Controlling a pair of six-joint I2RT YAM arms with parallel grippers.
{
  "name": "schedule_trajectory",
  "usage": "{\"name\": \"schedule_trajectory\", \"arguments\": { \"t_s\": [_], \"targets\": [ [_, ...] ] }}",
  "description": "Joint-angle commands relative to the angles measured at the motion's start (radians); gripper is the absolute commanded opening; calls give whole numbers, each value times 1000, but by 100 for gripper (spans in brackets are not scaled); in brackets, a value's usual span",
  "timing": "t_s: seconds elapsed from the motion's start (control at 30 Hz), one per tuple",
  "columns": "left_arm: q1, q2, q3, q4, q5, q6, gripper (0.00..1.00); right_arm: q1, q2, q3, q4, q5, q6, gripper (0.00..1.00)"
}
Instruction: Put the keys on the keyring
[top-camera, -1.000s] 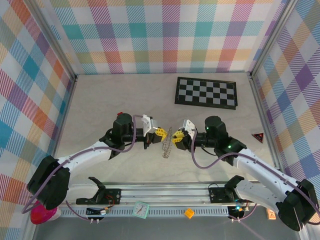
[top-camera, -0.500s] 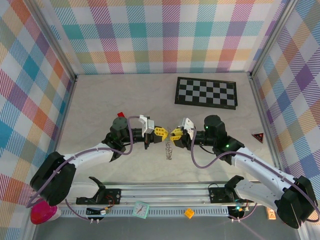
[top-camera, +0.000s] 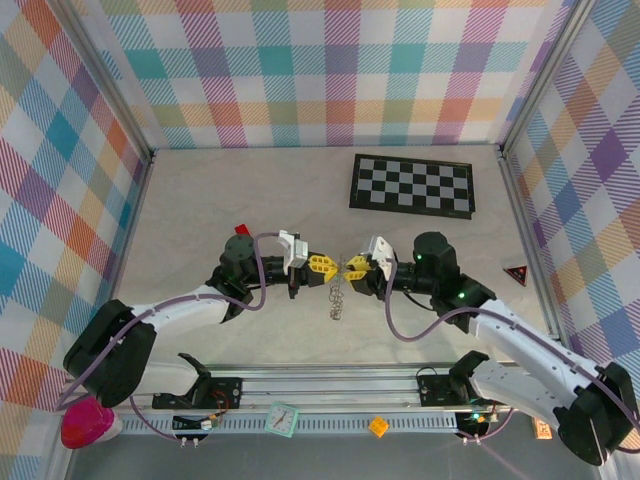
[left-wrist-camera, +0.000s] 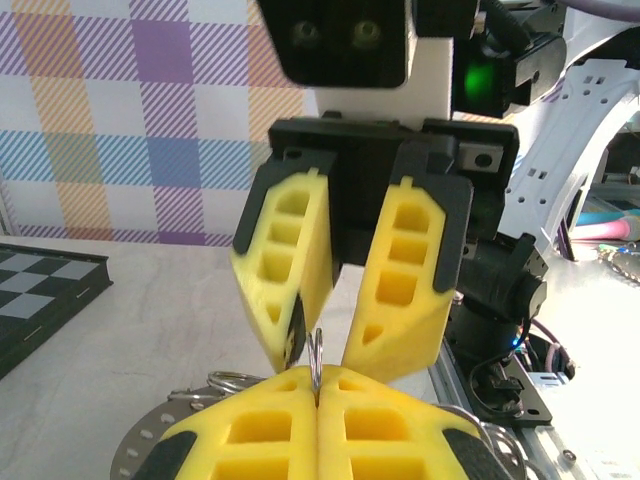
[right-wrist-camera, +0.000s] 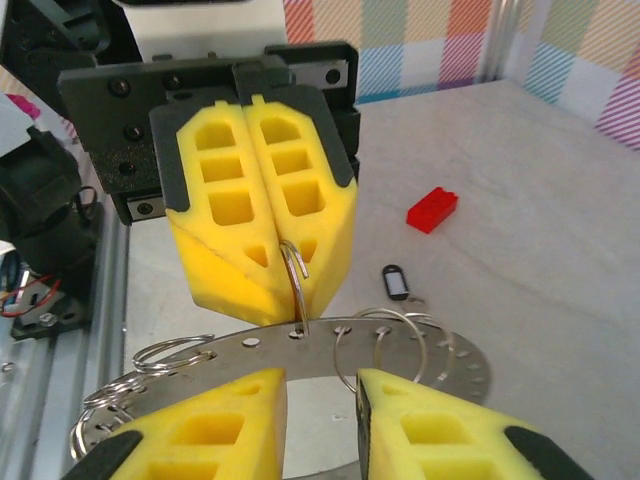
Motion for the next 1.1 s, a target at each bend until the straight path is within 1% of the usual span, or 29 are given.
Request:
{"name": "schedule_trajectory", "arguments": {
  "t_s": [0.0,0.07,0.13,0.33,0.53,0.67,0.87,1.07],
  "targets": [
    [4,9,10,73,38,17,0,4,-33,23,-62,11,-34,27],
    [4,18,14,85,44,17,0,4,-24,33,-62,-27,-15,28],
    [4,30,17,105,50,10,0,4,-4,35,-23,-59,12,28],
    [4,58,15,164,63,-29,0,4,46,43,61,-101,46,26],
    [4,60,13,166,70,-29,0,4,42,44,69,-69,31,22],
    [4,64,15,167,79,-29,0,4,18,39,34,-31,0,24],
    [4,71,20,171,93,-36,0,4,25,53,2,-85,4,24],
    [4,90,26,224,104,-73,0,4,58,63,25,-101,3,22]
  ]
}}
